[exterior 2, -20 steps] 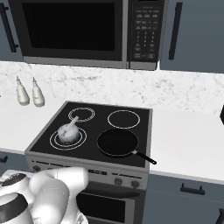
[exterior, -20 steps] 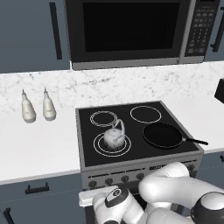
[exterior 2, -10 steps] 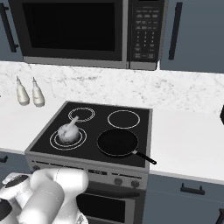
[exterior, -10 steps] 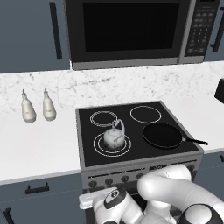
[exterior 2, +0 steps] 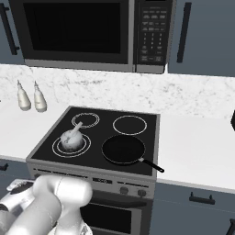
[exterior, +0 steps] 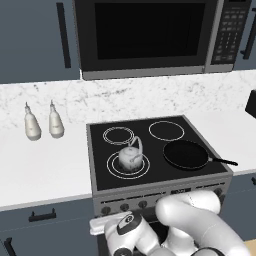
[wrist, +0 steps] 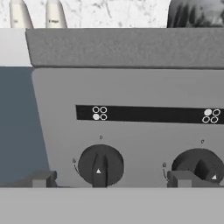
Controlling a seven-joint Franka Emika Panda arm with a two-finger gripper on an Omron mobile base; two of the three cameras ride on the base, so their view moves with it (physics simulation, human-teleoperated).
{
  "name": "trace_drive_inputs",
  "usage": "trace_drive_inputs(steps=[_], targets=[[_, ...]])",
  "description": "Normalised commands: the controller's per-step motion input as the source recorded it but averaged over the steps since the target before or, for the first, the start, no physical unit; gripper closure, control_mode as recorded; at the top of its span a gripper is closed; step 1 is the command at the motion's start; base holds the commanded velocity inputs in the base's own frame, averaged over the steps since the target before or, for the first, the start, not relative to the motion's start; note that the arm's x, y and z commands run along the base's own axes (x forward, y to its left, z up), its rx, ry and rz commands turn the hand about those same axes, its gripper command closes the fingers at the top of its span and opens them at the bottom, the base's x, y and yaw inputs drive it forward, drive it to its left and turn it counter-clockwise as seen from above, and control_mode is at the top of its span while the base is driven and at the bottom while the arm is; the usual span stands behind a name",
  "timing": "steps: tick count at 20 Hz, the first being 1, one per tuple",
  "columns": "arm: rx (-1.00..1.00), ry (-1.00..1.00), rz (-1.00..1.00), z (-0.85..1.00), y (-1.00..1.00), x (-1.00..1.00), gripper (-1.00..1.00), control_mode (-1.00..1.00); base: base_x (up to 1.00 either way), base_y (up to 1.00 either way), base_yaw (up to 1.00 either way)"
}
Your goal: Pick the kettle from the counter and place it on a stove burner. Then turn the burner on.
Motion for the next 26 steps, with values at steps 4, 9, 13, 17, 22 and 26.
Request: trace_drive_inputs(steps=[4, 9, 13, 17, 22, 26], targets=[[0.00, 0.00, 0.00, -0.14, 0.00, 0.31, -1.00, -1.00, 0.00, 0.00, 0.00], [0.00, 0.01, 0.00, -0.16, 0.00, 0.25, -1.00, -1.00, 0.00, 0.00, 0.00], [0.00, 0.00, 0.00, -0.19, 0.00, 0.09, -1.00, -1.00, 0.00, 0.00, 0.00], [0.00, 0.00, 0.00, -0.20, 0.02, 0.00, -1.00, -1.00, 0.00, 0.00, 0.00], [0.00, 0.00, 0.00, -0.09, 0.10, 0.00, -1.00, -1.00, 0.00, 0.00, 0.00], [0.00, 0.00, 0.00, -0.10, 0.11, 0.00, -1.00, -1.00, 0.00, 0.00, 0.00]])
